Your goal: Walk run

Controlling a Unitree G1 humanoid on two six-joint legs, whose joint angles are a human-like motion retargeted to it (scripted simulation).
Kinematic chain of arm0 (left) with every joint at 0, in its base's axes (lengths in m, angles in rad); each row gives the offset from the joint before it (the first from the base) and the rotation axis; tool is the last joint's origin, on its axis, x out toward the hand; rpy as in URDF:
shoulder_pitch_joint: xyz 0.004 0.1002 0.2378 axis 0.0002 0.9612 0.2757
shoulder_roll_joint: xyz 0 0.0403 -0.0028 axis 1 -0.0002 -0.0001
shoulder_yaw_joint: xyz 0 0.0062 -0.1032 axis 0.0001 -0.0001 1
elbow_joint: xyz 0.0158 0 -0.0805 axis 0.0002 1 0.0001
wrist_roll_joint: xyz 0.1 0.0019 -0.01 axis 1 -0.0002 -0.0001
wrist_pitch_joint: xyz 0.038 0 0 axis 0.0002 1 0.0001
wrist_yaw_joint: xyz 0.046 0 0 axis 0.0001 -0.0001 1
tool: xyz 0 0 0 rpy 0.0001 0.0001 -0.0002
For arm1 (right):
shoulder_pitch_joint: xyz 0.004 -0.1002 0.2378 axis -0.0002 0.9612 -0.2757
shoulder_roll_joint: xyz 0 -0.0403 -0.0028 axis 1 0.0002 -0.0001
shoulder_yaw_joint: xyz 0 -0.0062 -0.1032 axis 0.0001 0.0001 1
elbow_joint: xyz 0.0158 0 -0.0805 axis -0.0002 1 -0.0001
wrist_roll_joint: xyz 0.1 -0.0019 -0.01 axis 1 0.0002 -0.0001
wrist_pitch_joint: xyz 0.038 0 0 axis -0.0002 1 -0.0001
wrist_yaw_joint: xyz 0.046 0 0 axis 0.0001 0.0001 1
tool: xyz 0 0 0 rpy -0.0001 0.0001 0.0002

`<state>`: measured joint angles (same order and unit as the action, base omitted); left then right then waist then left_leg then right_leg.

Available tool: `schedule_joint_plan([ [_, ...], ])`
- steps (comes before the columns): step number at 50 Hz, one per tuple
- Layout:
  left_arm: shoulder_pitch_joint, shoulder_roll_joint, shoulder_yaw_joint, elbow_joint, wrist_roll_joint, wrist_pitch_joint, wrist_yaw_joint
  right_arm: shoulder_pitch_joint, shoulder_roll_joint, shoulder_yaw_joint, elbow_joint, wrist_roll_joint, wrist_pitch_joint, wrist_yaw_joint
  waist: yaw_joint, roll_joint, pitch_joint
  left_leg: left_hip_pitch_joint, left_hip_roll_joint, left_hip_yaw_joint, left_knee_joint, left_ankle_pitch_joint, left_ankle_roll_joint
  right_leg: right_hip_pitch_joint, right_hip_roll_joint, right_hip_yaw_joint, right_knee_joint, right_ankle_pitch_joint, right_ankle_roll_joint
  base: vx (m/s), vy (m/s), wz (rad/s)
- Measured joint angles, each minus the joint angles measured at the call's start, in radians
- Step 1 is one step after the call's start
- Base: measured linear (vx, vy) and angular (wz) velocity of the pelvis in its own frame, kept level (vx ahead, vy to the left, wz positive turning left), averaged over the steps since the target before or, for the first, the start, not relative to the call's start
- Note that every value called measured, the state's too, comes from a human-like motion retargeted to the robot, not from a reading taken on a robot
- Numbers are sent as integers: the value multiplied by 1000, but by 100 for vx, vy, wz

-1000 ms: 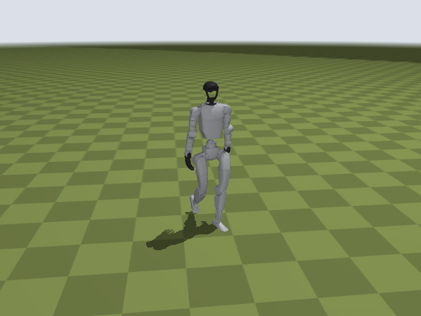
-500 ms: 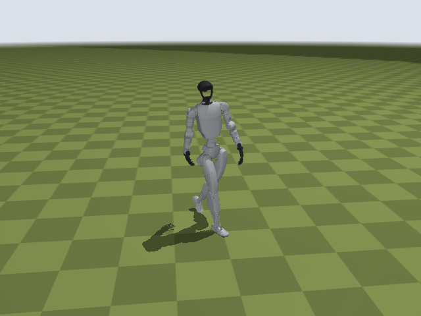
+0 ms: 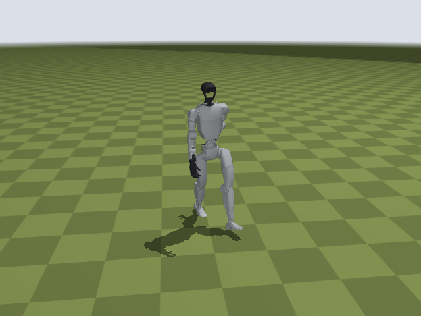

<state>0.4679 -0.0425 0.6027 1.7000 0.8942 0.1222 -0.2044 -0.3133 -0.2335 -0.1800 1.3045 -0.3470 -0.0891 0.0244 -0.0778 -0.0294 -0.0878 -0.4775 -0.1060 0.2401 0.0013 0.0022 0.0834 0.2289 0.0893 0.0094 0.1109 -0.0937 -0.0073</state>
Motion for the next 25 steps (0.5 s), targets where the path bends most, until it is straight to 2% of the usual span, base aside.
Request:
schedule_joint_plan([
  [2, -23, 15, 18, 0, -3, -5, 2, 56, 21, -7, 62, -2, 13, 23, 34, -8, -26, 26, 34, 86, 48, 59, -3, 9, -9, 9, 62, 205, 60, 119, -16, -81],
  [3, -38, 24, 24, 0, -14, -16, 5, 88, 34, -11, 99, -13, 24, 39, 42, -10, -47, 34, 30, 51, 67, 86, 20, 2, -22, -9, 106, 324, 98, 132, -16, -31],
  [5, -78, 50, 18, 0, -63, -55, 14, 157, 57, 4, 178, -36, 47, 68, -6, -3, -80, 46, 27, -28, 134, 76, 75, -49, 4, 4, 258, 531, 170, 151, -18, 57],
  [7, -153, 83, 2, -6, -133, -101, 56, 207, 67, 46, 274, -50, 59, 89, -55, -8, -63, 103, -2, -77, 160, 28, 100, -143, -2, -34, 519, 617, 224, 112, -20, 61],
  [8, -197, 96, -15, -25, -168, -111, 93, 231, 65, 56, 317, -59, 59, 99, -49, 0, -53, 147, 18, -39, 156, 7, 101, -181, -17, -55, 600, 617, 244, 102, -19, 8],
  [10, -290, 127, -47, -87, -234, -120, 159, 286, 65, 67, 384, -81, 60, 120, -37, 46, -36, 222, 63, -51, 129, -22, 95, -247, 12, -98, 635, 546, 193, 90, -17, 0],
  [12, -380, 158, -56, -167, -267, -157, 177, 363, 71, 72, 396, -101, 66, 140, -47, 60, -15, 294, 49, -77, 96, -40, 98, -326, 13, -102, 651, 446, 151, 103, -23, 57],
  [15, -493, 206, -81, -291, -322, -256, 131, 487, 76, 71, 396, -121, 37, 151, -137, 90, 0, 372, 35, -187, 59, -56, 88, -448, -47, -164, 607, 273, 142, 93, -22, 164],
  [17, -560, 251, -115, -362, -380, -298, 64, 558, 72, 70, 396, -124, 16, 164, -204, 97, -3, 413, 4, -252, 45, -79, 97, -531, -106, -199, 507, 182, 126, 76, -23, 169],
  [20, -653, 330, -155, -440, -433, -340, -27, 642, 66, 56, 396, -131, 16, 212, -279, 76, -9, 483, -50, -305, 41, -123, 102, -614, -176, -179, 254, 174, 128, 99, -43, 118],
  [22, -700, 371, -154, -467, -422, -362, -46, 679, 66, 39, 396, -140, 34, 256, -299, 65, -9, 538, -67, -319, 44, -159, 95, -651, -214, -214, 98, 147, 84, 76, -39, 55],
  [23, -718, 388, -151, -475, -411, -364, -45, 692, 67, 29, 396, -144, 45, 277, -303, 65, -8, 564, -65, -321, 45, -174, 88, -671, -214, -236, 27, 126, 60, 91, -53, 16],
  [25, -740, 408, -143, -487, -389, -354, -25, 705, 67, 12, 396, -142, 71, 312, -297, 75, -10, 607, -47, -301, 52, -194, 68, -704, -178, -207, -114, 67, 68, 108, -65, -17],
])
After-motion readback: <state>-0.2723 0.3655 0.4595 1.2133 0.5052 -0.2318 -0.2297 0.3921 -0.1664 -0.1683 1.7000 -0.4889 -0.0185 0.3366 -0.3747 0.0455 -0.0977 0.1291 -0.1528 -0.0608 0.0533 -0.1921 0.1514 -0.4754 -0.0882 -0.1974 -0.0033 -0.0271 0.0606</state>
